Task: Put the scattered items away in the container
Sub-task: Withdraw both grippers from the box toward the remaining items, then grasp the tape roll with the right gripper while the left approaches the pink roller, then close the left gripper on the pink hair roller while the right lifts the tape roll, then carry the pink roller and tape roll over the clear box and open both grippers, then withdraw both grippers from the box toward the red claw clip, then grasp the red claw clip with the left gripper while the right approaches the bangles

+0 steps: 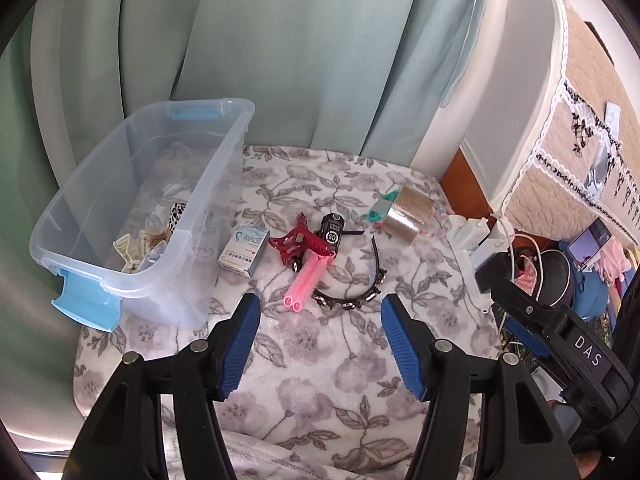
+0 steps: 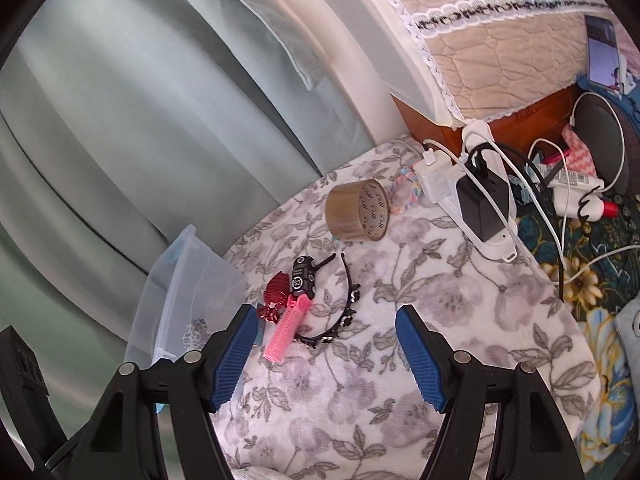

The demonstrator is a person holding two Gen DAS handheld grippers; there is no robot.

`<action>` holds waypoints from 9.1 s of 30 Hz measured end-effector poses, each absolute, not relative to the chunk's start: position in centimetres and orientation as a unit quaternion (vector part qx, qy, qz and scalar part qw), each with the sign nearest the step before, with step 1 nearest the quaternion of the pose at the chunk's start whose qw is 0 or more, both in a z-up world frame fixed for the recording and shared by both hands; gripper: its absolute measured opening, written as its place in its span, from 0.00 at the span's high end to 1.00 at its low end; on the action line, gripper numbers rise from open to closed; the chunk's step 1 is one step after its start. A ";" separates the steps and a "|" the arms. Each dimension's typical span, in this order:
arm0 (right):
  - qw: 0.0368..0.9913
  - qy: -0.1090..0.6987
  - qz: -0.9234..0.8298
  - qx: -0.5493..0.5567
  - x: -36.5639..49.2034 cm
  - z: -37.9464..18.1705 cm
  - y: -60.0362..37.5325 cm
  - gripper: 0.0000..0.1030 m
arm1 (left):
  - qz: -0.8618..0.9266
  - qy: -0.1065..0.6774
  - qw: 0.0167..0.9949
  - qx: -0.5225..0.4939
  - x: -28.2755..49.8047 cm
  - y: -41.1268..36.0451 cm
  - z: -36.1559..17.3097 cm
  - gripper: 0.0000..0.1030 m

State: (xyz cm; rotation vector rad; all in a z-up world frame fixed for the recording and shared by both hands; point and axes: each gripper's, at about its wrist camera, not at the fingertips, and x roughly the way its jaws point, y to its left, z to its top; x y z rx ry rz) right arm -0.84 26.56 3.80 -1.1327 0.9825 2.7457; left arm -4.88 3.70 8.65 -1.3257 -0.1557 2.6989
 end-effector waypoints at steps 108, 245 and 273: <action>-0.036 0.328 0.892 -0.309 -7.6 3.3 24.3 0.88 | 0.891 -0.030 0.092 -0.443 -9.7 3.5 1.4 0.73; -0.107 0.283 0.930 -0.211 1.8 14.4 20.8 0.38 | 0.950 -0.086 0.031 -0.300 -2.1 1.1 17.0 0.46; -0.023 0.320 0.882 -0.345 -6.2 1.0 25.9 0.26 | 0.895 -0.123 0.057 -0.426 -10.7 3.5 4.3 0.46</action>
